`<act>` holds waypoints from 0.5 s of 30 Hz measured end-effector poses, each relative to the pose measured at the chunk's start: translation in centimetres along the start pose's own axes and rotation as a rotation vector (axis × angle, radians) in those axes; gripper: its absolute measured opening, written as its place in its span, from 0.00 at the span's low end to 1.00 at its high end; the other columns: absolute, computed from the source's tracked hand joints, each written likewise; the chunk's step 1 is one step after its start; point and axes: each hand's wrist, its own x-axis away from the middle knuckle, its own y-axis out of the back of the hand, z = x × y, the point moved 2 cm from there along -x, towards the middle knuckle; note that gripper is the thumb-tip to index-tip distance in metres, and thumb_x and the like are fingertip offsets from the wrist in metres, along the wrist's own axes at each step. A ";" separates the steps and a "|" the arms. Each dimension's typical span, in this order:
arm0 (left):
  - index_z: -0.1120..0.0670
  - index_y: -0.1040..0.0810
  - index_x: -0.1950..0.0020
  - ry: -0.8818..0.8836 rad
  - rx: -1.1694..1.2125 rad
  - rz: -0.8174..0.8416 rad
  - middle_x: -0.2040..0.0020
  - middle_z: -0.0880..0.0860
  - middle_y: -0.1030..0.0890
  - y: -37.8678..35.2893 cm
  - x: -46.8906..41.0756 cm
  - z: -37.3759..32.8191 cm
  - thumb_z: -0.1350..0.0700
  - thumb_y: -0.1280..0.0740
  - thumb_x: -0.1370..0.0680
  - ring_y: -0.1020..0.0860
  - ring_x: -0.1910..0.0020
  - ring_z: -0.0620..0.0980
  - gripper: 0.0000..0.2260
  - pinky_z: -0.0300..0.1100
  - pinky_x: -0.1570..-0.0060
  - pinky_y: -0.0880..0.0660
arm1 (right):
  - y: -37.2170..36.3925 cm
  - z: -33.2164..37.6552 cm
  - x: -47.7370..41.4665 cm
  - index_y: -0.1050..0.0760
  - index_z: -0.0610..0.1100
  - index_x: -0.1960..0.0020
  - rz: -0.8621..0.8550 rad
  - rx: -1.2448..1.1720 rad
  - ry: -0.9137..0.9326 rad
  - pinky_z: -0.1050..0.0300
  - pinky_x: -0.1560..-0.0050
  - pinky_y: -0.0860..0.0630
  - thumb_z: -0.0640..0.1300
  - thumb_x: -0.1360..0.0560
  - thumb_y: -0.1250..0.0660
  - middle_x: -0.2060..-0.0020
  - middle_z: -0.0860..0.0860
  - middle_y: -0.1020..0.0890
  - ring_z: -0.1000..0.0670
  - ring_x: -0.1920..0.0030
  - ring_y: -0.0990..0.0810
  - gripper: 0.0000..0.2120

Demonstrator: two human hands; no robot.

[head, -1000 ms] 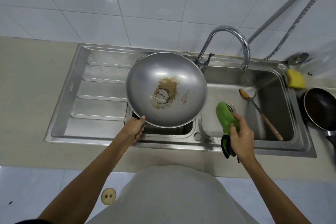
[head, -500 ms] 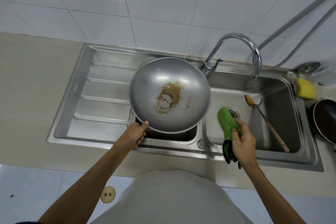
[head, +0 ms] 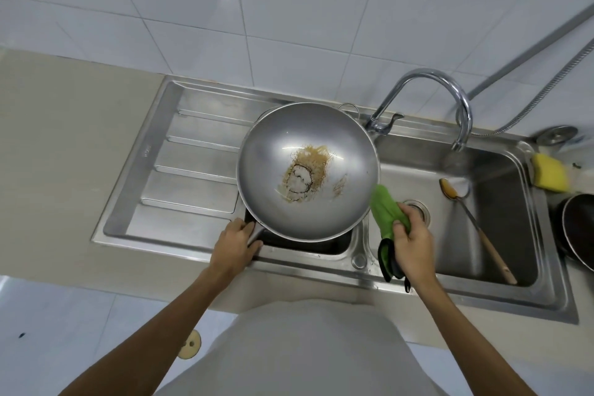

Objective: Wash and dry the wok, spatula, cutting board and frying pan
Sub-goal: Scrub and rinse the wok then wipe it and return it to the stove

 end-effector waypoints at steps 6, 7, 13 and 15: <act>0.62 0.20 0.39 -0.102 -0.101 -0.110 0.48 0.61 0.22 -0.6 0.6 0.2 0.54 0.25 0.25 0.24 0.50 0.63 0.19 0.53 0.51 0.26 | -2.7 2.1 -3.4 0.27 0.42 0.32 0.099 0.036 0.076 0.56 0.48 0.27 0.34 0.21 0.38 0.46 0.46 0.18 0.48 0.49 0.21 0.18; 0.61 0.20 0.40 -0.112 -0.125 -0.134 0.48 0.61 0.22 -0.6 0.6 0.2 0.53 0.24 0.26 0.24 0.49 0.63 0.18 0.53 0.51 0.26 | -3.3 2.5 -4.3 0.27 0.41 0.32 0.103 0.064 0.102 0.57 0.48 0.28 0.34 0.21 0.38 0.45 0.44 0.18 0.46 0.49 0.21 0.18; 0.57 0.29 0.32 -0.010 -0.185 -0.136 0.34 0.57 0.29 -0.5 0.1 0.3 0.42 0.33 0.23 0.31 0.34 0.59 0.26 0.52 0.35 0.31 | -7.3 4.7 -9.1 0.29 0.38 0.30 0.061 0.466 0.477 0.43 0.37 0.27 0.34 0.23 0.37 0.35 0.40 0.24 0.40 0.39 0.26 0.21; 0.58 0.36 0.25 0.019 -0.180 -0.118 0.27 0.59 0.34 -0.7 0.0 0.5 0.39 0.37 0.21 0.37 0.27 0.61 0.32 0.55 0.28 0.37 | -8.7 4.2 -10.5 0.29 0.40 0.29 0.192 0.692 0.541 0.38 0.34 0.30 0.37 0.23 0.35 0.30 0.38 0.29 0.37 0.33 0.30 0.23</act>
